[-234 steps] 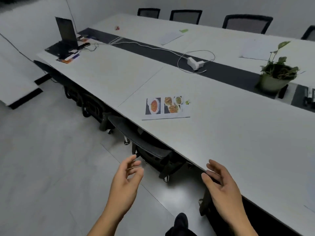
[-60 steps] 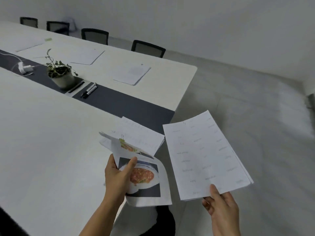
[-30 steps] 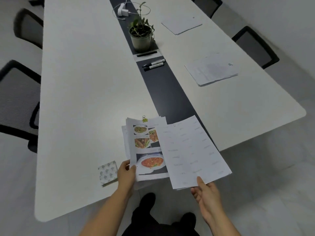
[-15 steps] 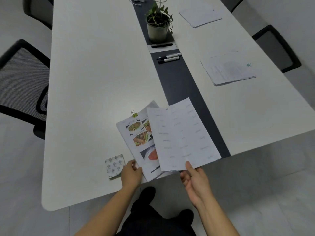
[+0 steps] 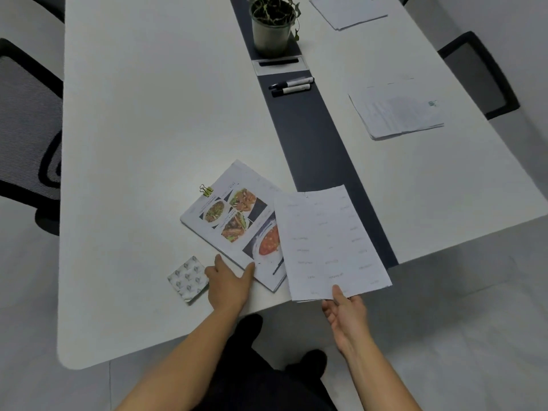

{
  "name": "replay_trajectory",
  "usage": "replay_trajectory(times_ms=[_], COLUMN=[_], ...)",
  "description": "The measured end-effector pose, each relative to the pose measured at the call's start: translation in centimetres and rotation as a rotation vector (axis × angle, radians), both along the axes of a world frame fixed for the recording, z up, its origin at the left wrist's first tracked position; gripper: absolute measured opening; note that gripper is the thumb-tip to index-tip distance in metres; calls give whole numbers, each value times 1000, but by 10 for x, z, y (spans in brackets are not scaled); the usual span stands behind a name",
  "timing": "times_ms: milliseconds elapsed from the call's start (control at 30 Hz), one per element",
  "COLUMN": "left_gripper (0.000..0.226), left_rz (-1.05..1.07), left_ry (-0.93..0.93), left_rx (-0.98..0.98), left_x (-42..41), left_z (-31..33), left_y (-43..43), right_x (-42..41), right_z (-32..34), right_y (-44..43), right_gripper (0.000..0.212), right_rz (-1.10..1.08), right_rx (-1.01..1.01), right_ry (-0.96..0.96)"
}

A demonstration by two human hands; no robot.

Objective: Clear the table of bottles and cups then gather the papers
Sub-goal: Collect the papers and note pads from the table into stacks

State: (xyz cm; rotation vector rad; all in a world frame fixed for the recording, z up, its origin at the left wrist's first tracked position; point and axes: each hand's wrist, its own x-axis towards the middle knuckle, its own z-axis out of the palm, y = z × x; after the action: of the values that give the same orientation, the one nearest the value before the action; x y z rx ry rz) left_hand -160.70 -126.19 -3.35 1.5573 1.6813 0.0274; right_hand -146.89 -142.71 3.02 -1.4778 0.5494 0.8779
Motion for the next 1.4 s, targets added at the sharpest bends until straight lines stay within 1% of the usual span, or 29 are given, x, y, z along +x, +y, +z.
replay_trajectory(times_ms=[67,167,267,367,467,533,600,667,700,800,867,933,1067,1133,1267,1333,1400], left_gripper=[86,76,60,41,29,20,19,22,24,24,27,29,25,24,24,38,43], left_rz=[70,241,378,403,393,400,427,437,413,317,295,347,499,503,357,312,337], left_ry=[-18,-80,-126,-137,-145,-222,-348,-438,-431,-311,-257,-282,-426,-436,-333,-268,-198], left_rx=[4,-11,-72,-100,-59,-18,-30,-90,-102,-85,-83,-101,-167,-185,-197,-141,-34], left_x=[6,18,27,26,21,17,11,4,0,-8,-8,-5,7,14,19,18,10], left_z=[-3,-3,-3,-1,1,5,8,10,9,0,-5,-5,-5,-6,-5,-1,2], left_y=[3,14,27,33,33,31,31,32,34,39,39,38,40,43,51,59,72], right_x=[7,11,9,2,-1,-1,0,2,3,3,3,3,10,13,22,29,36], right_z=[-2,-8,-17,-24,-27,-28,-29,-28,-27,-27,-26,-22,-9,-3,-1,-2,-3], right_y=[-13,-30,-43,-52,-55,-55,-53,-52,-52,-54,-59,-63,-60,-49,-12,13,42], right_gripper=[27,33,34,34,34,34,34,33,33,36,38,38,30,27,27,24,20], right_rz=[-48,-122,-186,-232,-264,-289,-312,-329,-333,-340,-344,-313,-173,-96,52,162,303], right_rx=[3,4,-21,-36,-18,1,30,44,51,57,65,90,116,99,64,54,47], right_ry=[11,70,116,154,188,213,231,233,229,194,171,151,95,64,26,1,-32])
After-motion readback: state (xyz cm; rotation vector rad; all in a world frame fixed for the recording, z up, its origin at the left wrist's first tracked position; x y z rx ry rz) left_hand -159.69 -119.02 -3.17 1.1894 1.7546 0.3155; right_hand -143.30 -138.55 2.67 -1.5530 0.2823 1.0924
